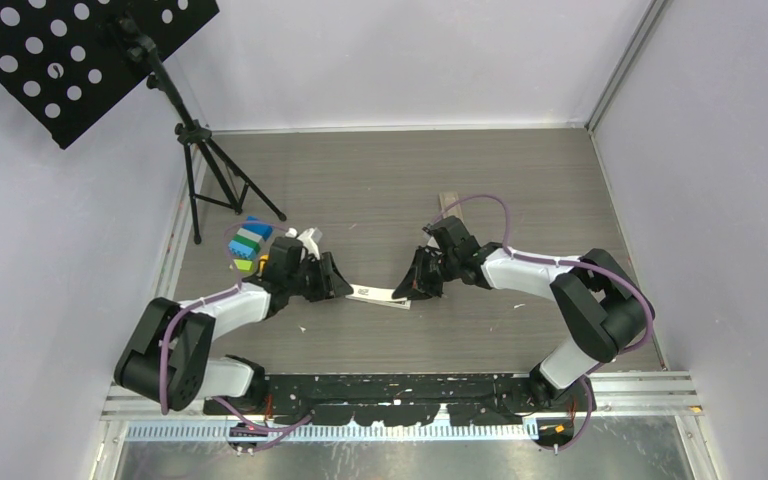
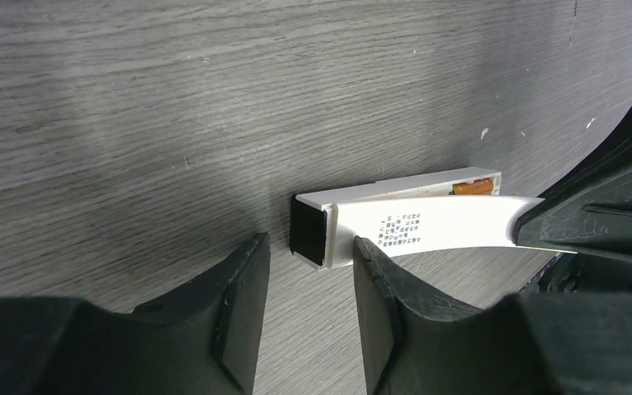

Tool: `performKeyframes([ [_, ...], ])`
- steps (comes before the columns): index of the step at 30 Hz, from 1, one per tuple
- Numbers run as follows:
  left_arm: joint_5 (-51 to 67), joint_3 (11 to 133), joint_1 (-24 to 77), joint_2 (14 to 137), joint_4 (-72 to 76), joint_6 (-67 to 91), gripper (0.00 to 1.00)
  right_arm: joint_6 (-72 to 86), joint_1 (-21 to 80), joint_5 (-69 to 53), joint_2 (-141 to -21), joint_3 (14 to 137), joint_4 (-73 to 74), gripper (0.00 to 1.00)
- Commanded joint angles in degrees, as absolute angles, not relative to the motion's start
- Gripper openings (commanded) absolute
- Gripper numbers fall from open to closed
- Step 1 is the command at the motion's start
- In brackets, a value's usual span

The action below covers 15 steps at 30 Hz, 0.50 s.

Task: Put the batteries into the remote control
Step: Load the battery cover into the remote control.

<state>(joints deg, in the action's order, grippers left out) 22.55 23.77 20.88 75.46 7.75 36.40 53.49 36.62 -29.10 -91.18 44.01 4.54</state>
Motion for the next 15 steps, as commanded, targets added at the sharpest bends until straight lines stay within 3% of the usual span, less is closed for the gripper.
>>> performKeyframes([
  [1,22.55,26.05,21.32,77.48,3.3,32.53,0.43,51.0,36.47,-24.21,-92.47,43.78,13.31,0.03],
  [15,17.51,28.79,22.76,80.2,-3.29,33.24,0.38,51.28,36.05,-25.56,-85.34,43.85,15.11,0.27],
])
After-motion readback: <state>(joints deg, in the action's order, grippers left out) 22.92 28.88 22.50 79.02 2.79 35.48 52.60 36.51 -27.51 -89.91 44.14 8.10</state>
